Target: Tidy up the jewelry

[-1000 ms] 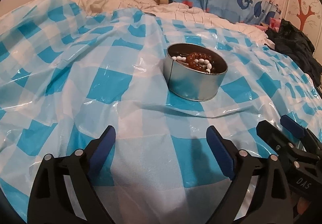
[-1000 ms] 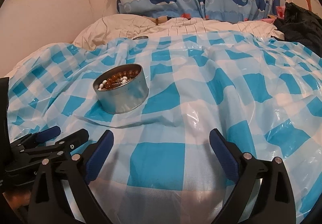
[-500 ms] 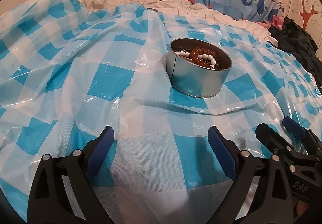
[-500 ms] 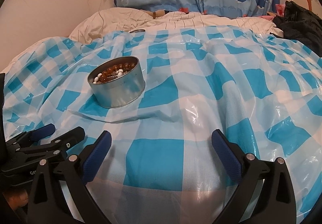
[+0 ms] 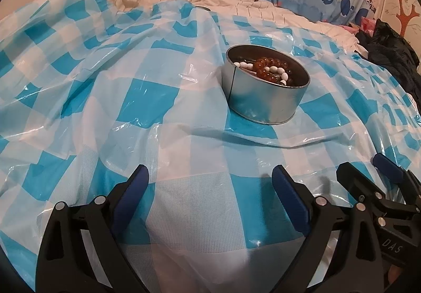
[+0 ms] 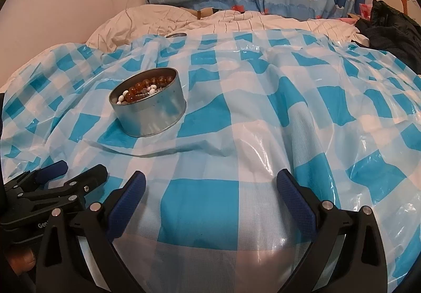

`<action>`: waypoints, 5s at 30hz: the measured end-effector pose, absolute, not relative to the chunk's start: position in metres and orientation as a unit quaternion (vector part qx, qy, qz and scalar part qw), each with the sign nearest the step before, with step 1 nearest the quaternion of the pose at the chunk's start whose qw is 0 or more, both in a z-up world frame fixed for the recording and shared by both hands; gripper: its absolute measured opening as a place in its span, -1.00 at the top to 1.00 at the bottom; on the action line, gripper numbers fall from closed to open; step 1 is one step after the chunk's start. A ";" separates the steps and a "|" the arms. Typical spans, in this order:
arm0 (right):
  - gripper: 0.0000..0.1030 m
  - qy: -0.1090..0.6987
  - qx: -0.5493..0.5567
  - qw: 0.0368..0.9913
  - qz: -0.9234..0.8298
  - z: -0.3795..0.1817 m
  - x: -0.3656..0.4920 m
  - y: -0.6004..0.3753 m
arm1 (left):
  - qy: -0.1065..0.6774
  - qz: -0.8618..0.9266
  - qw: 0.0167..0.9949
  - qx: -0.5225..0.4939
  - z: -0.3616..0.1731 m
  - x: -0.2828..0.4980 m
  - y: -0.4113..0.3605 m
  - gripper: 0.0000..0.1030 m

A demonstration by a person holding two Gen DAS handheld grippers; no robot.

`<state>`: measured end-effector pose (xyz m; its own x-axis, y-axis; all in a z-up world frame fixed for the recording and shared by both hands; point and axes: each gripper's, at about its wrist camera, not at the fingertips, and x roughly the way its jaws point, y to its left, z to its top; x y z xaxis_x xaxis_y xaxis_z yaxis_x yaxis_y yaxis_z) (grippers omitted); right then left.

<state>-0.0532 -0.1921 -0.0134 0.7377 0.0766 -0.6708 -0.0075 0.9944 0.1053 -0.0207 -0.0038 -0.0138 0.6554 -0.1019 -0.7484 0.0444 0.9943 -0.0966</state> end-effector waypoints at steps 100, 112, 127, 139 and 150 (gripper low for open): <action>-0.86 0.388 0.015 0.922 0.007 -0.020 -0.045 -0.182 | 0.445 -0.021 0.895 0.005 -0.020 0.002 0.003 -0.85; -0.86 0.388 0.015 0.922 0.007 -0.020 -0.045 -0.182 | 0.445 -0.021 0.895 0.005 -0.020 0.002 0.003 -0.85; -0.86 0.388 0.015 0.922 0.006 -0.020 -0.045 -0.181 | 0.449 -0.025 0.893 -0.004 -0.021 0.003 0.004 -0.85; -0.86 0.388 0.014 0.921 0.006 -0.020 -0.044 -0.181 | 0.450 -0.029 0.892 -0.010 -0.024 0.004 0.006 -0.85; -0.86 0.388 0.014 0.921 0.006 -0.020 -0.044 -0.181 | 0.435 -0.050 0.899 -0.021 -0.021 -0.002 0.005 -0.85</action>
